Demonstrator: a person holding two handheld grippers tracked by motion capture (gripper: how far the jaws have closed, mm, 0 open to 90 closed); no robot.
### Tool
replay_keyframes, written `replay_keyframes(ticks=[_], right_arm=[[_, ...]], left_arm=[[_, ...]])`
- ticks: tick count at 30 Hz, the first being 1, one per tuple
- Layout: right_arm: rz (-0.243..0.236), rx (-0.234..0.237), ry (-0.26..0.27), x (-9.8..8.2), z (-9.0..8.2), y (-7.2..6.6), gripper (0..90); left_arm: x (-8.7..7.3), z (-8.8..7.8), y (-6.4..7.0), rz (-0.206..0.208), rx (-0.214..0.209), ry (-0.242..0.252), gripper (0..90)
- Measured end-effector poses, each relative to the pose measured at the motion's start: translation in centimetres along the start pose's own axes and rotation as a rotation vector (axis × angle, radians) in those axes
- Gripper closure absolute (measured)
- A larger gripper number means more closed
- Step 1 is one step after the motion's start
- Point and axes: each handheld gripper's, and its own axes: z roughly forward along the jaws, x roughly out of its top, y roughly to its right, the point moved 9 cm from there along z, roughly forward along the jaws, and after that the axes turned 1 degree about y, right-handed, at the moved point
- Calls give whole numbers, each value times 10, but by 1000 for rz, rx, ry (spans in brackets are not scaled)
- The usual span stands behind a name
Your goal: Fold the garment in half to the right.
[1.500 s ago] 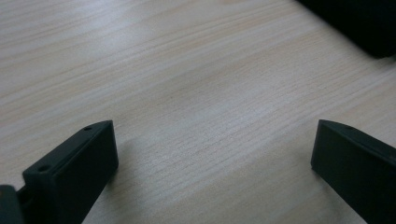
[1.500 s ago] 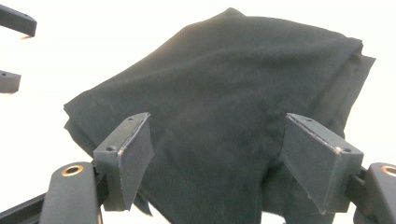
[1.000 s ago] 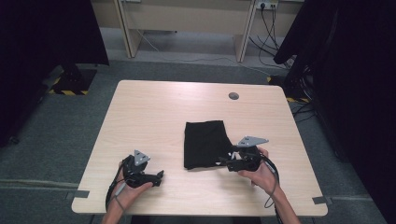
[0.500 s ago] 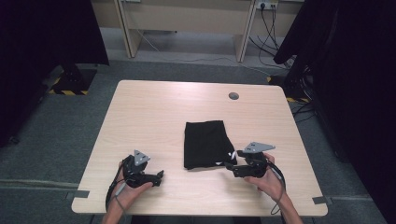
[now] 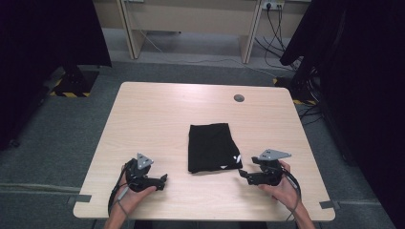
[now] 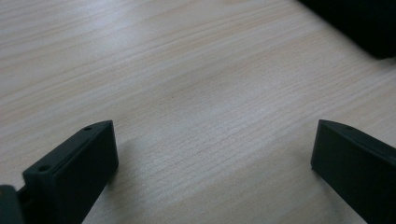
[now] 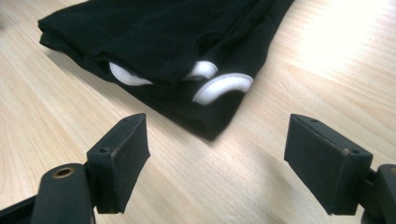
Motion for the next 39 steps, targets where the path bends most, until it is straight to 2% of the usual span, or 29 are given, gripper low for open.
replay_keyframes(ticks=[19,28,39], right_arm=[[10,-38,-33,-20,-8,7,183],[-17,-83,-59,-31,-13,7,177],[0,-117,-47,-42,-24,7,170]], left_arm=[[0,0,0,0,0,0,0],[0,0,0,0,0,0,0],[-3,-3,1,-3,1,0,0]])
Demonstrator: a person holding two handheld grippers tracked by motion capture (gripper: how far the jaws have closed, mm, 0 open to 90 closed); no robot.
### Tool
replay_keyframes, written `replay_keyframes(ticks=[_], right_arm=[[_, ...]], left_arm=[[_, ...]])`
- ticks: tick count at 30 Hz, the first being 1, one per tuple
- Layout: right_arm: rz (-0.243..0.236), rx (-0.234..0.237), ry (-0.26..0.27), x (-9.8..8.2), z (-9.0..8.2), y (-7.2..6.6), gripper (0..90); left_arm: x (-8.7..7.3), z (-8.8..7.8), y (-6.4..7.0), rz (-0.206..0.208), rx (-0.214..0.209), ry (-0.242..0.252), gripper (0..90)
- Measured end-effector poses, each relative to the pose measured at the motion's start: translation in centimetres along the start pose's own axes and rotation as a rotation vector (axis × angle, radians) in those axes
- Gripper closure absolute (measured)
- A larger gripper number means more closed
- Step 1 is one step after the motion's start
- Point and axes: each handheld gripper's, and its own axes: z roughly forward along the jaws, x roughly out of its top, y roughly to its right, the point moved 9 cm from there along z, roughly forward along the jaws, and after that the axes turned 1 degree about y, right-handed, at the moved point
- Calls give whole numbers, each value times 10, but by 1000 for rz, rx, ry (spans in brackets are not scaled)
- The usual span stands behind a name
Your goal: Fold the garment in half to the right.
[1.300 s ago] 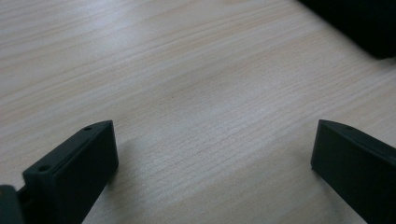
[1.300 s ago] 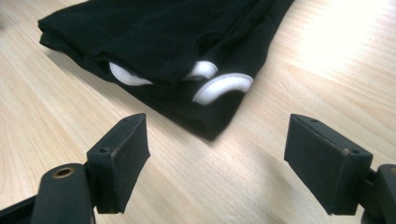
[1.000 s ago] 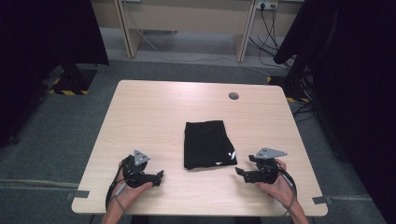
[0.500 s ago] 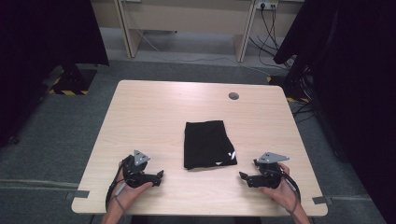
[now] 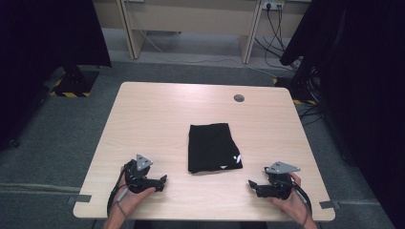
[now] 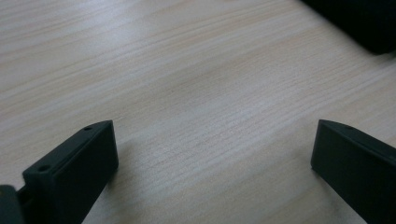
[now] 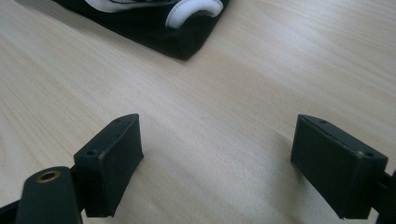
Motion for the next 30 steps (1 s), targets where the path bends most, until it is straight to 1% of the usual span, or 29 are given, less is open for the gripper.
replay_keyframes(ticks=[6,10,30], right_arm=[[7,-10,1,-6,-7,-1,170],[21,-21,1,-10,-11,-2,170],[31,-32,6,-24,-25,-8,170]], left_arm=[[-1,-1,0,2,-1,-1,0],[-1,-1,0,1,-1,-1,0],[-1,-1,0,1,0,-1,0]])
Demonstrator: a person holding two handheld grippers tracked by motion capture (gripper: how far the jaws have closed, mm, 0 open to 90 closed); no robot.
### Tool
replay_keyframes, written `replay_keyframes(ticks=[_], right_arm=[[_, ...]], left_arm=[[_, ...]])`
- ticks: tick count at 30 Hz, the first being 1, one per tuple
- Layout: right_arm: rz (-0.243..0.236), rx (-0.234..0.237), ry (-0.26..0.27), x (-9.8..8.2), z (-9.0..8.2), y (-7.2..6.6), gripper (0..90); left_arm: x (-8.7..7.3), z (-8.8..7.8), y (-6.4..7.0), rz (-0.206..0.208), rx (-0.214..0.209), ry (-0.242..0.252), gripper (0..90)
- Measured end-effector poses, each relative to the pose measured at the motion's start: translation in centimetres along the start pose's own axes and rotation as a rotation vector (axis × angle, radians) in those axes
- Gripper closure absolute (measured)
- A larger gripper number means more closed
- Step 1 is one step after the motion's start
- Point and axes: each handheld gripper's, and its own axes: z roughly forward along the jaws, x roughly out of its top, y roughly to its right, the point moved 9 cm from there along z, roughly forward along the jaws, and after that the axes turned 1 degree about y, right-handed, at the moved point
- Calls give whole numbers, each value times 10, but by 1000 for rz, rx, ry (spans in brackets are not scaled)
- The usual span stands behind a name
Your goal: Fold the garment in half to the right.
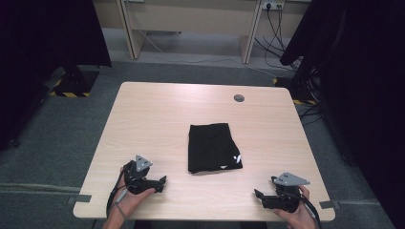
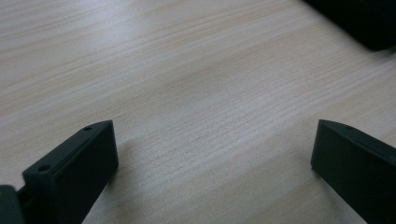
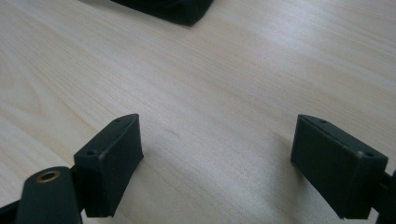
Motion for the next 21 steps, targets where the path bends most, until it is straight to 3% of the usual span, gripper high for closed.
replay_keyframes(ticks=[21], right_arm=[[-1,3,10,-2,-2,-1,170]], left_arm=[[0,0,0,0,0,0,0]])
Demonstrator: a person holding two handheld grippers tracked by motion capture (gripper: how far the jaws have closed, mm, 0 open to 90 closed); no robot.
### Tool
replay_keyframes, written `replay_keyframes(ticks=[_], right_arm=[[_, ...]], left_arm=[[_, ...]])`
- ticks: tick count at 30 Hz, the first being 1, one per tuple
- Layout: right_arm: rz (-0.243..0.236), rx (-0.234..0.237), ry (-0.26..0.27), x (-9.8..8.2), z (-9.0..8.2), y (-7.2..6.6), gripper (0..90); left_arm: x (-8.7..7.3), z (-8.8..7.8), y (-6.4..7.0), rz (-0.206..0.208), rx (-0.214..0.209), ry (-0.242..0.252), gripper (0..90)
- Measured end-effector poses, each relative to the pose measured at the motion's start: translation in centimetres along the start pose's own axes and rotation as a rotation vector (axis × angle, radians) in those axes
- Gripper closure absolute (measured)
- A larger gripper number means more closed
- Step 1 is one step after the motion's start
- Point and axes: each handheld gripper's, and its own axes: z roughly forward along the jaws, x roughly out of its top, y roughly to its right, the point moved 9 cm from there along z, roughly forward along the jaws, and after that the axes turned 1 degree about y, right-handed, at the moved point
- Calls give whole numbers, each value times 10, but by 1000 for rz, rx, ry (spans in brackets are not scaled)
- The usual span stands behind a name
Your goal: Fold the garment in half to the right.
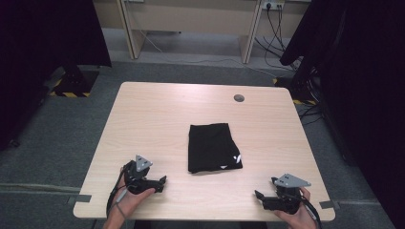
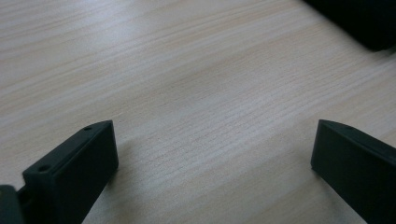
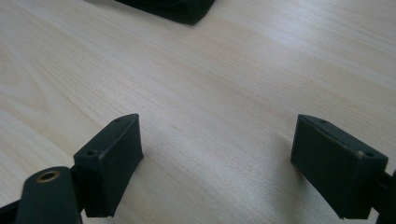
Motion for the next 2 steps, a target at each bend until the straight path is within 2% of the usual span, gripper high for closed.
replay_keyframes(ticks=[2], right_arm=[[-1,0,0,0,0,0,170]], left_arm=[[0,0,0,0,0,0,0]])
